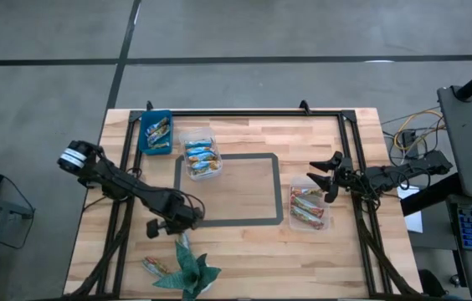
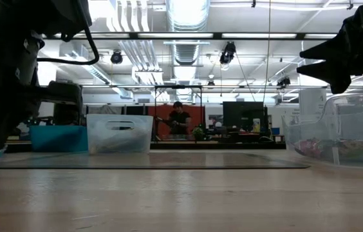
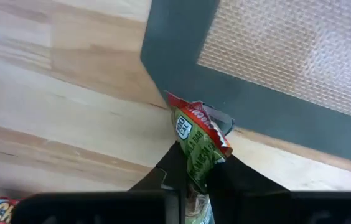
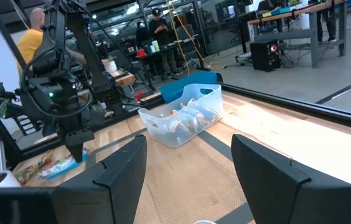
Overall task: Pick and place Granola Bars by type
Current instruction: Put the red granola bar into the right transparent bin
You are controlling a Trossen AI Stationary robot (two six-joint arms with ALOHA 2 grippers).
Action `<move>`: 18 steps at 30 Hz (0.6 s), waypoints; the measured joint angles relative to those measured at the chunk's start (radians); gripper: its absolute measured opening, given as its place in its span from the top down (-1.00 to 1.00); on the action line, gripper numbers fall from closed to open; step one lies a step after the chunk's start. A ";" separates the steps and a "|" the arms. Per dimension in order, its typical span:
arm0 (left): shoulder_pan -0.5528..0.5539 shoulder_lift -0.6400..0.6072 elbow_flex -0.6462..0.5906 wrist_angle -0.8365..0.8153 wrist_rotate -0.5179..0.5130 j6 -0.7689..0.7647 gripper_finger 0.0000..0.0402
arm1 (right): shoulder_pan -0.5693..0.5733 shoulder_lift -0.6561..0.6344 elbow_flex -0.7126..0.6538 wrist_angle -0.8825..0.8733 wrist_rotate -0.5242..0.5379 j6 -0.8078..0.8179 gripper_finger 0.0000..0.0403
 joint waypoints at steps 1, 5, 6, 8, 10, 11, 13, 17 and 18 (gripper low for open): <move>0.000 -0.008 0.000 -0.006 -0.002 0.003 0.89 | 0.000 0.000 0.000 0.000 0.000 0.000 -0.11; 0.000 -0.054 0.002 -0.019 -0.030 0.036 0.90 | 0.000 0.000 0.000 0.000 0.000 0.000 -0.11; 0.001 -0.069 0.002 -0.025 -0.047 0.051 0.90 | 0.000 0.000 0.000 0.000 0.000 0.000 -0.11; 0.005 -0.093 0.004 -0.031 -0.070 0.085 0.91 | 0.000 0.000 0.000 0.000 0.000 0.000 -0.11; 0.008 -0.115 0.013 -0.070 -0.096 0.128 0.91 | 0.000 0.000 0.000 0.000 0.000 0.000 -0.11; 0.012 -0.125 0.017 -0.099 -0.106 0.155 0.92 | 0.000 0.000 0.000 0.000 0.000 0.000 -0.11; 0.020 -0.149 0.026 -0.157 -0.129 0.211 0.92 | 0.000 0.000 0.000 0.000 0.000 0.000 -0.11; 0.039 -0.198 0.048 -0.222 -0.200 0.352 0.92 | 0.000 0.000 0.000 0.000 0.000 0.000 -0.11; 0.045 -0.213 0.051 -0.233 -0.221 0.387 0.92 | 0.000 0.000 0.000 0.000 0.000 0.000 -0.11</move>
